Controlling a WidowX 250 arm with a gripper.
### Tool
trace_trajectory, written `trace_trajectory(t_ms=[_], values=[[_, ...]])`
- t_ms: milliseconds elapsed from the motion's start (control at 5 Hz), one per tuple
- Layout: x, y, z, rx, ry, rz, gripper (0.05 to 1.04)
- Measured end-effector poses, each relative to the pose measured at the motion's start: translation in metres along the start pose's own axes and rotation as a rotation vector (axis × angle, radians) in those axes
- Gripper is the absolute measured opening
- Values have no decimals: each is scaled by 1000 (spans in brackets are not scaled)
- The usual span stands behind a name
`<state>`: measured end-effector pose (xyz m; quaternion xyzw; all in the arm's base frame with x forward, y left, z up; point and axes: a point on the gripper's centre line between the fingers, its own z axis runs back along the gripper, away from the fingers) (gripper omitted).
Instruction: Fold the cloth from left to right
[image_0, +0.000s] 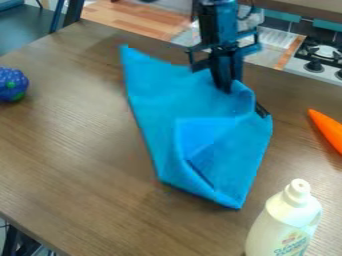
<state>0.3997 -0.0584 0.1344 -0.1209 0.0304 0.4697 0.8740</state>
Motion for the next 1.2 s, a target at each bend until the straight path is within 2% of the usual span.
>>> trace_trajectory(t_ms=[200, 400, 800, 1000, 1200], values=[[-4, -13, -6, -14, -35, -1, 104], [-4, -25, -14, -17, -50, 4, 281], [-2, -36, -18, -62, -94, 19, 867], [-6, -37, -20, -71, -72, 8, 1005], [-17, -29, -19, -100, -25, -33, 1001]])
